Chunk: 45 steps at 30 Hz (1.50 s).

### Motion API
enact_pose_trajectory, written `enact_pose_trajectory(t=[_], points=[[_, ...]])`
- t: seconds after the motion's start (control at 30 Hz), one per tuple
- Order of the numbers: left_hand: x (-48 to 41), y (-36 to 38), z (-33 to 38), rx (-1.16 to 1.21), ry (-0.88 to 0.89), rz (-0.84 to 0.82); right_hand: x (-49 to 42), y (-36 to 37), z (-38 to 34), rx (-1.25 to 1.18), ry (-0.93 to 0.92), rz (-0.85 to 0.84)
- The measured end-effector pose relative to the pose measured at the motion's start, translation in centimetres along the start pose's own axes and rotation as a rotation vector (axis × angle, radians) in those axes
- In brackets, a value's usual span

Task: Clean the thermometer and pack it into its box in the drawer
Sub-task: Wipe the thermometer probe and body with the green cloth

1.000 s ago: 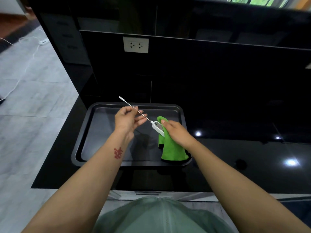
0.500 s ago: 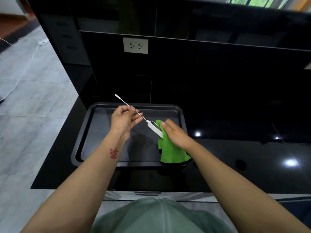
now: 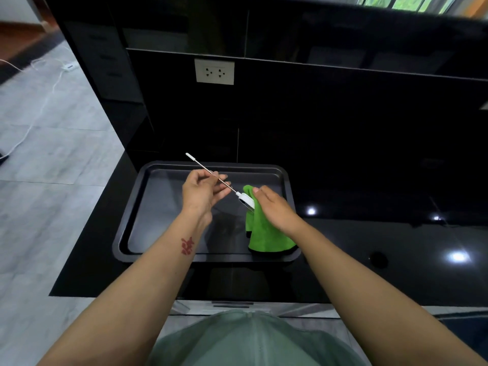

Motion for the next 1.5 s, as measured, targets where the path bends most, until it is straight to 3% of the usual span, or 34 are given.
enact_pose_trajectory(t=[0.17, 0.33, 0.47, 0.73, 0.87, 1.0, 1.13, 1.37, 1.5], points=[[0.5, 0.7, -0.3, -0.012, -0.019, -0.023, -0.2, 0.2, -1.3, -0.039, -0.043, 0.017], [-0.1, 0.3, 0.3, 0.009, -0.048, -0.042, -0.2, -0.4, -0.5, -0.057, 0.032, 0.044], [-0.3, -0.1, 0.2, -0.008, -0.048, 0.012, -0.1, -0.7, -0.1, -0.017, 0.021, 0.057], [-0.1, 0.7, -0.2, -0.055, -0.03, 0.051, 0.7, 0.0, -2.3, 0.315, -0.163, -0.02], [-0.2, 0.3, 0.5, 0.0, -0.047, 0.106, 0.8, -0.2, -1.9, 0.287, -0.174, -0.033], [-0.3, 0.4, 0.8, 0.046, -0.073, 0.127, 0.8, -0.6, -1.3, 0.273, -0.179, 0.06], [-0.2, 0.6, 0.8, 0.054, -0.069, 0.131, 0.3, -1.0, -0.3, 0.12, -0.047, 0.142], [-0.3, 0.7, 0.7, 0.003, -0.052, 0.108, 0.0, -0.6, -2.5, 0.441, -0.19, 0.098], [-0.5, 0.5, 0.9, 0.023, -0.061, 0.109, -0.3, -0.5, -2.0, 0.339, -0.142, 0.115]])
Point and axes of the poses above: each hand's wrist, its own x-axis away from the middle knuckle, its own y-axis out of the palm, z = x × y, the point moved 5 cm from there along -x, towards the middle knuckle
